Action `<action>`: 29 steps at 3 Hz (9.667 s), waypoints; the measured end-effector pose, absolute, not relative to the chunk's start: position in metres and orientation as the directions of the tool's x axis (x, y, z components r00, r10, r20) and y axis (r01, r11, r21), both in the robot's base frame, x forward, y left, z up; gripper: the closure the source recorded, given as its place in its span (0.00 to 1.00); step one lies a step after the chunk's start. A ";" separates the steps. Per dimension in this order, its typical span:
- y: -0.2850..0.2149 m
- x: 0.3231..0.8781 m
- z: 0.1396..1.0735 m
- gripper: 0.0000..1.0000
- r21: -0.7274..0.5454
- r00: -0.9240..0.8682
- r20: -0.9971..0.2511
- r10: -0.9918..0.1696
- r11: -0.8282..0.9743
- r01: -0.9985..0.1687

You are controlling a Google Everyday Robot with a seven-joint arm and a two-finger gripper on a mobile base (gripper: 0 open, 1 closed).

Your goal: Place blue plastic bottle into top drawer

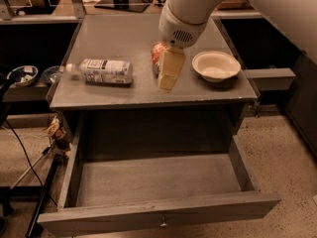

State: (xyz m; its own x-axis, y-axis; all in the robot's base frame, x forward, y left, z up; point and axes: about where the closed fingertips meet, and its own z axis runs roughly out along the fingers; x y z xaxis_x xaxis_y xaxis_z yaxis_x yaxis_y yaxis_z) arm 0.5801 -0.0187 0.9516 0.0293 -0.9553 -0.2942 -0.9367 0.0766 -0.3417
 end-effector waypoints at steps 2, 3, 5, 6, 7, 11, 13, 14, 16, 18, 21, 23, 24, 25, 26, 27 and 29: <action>0.043 0.621 0.933 0.00 -0.435 0.109 -0.144 -0.984 -0.036 -0.900; 0.046 0.624 0.931 0.00 -0.428 0.109 -0.154 -0.982 -0.033 -0.903; 0.088 0.667 0.912 0.00 -0.383 0.136 -0.233 -0.963 -0.038 -0.923; 0.087 0.668 0.906 0.00 -0.377 0.119 -0.224 -0.967 -0.027 -0.926; 0.111 0.690 0.878 0.00 -0.333 0.115 -0.229 -0.967 -0.033 -0.942; 0.109 0.701 0.854 0.19 -0.284 0.107 -0.248 -0.963 -0.033 -0.958; 0.109 0.701 0.854 0.73 -0.284 0.107 -0.248 -0.963 -0.033 -0.958; 0.109 0.701 0.854 0.96 -0.284 0.107 -0.248 -0.963 -0.033 -0.958; 0.109 0.701 0.857 1.00 -0.286 0.110 -0.249 -0.962 -0.036 -0.957; 0.103 0.700 0.888 1.00 -0.314 0.130 -0.265 -0.955 -0.042 -0.948; 0.080 0.645 0.915 1.00 -0.317 0.103 -0.304 -0.947 -0.002 -0.949; 0.050 0.585 0.925 1.00 -0.330 0.024 -0.282 -0.959 0.074 -0.941; 0.039 0.546 0.928 1.00 -0.344 -0.018 -0.265 -0.964 0.112 -0.932; 0.036 0.541 0.926 1.00 -0.345 -0.020 -0.255 -0.967 0.111 -0.932; 0.023 0.541 0.920 1.00 -0.341 -0.048 -0.255 -0.966 0.137 -0.930; -0.008 0.516 0.905 1.00 -0.294 -0.141 -0.241 -0.960 0.211 -0.932; -0.027 0.492 0.891 1.00 -0.259 -0.209 -0.220 -0.953 0.263 -0.929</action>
Offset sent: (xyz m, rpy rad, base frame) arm 0.0623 0.0935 -0.0286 -0.2208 -0.1388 0.0803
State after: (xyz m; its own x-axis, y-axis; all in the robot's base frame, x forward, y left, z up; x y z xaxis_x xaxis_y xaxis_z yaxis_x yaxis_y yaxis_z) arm 0.4918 -0.0268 0.8907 -0.2087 -0.9529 -0.2199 -0.9293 0.2633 -0.2592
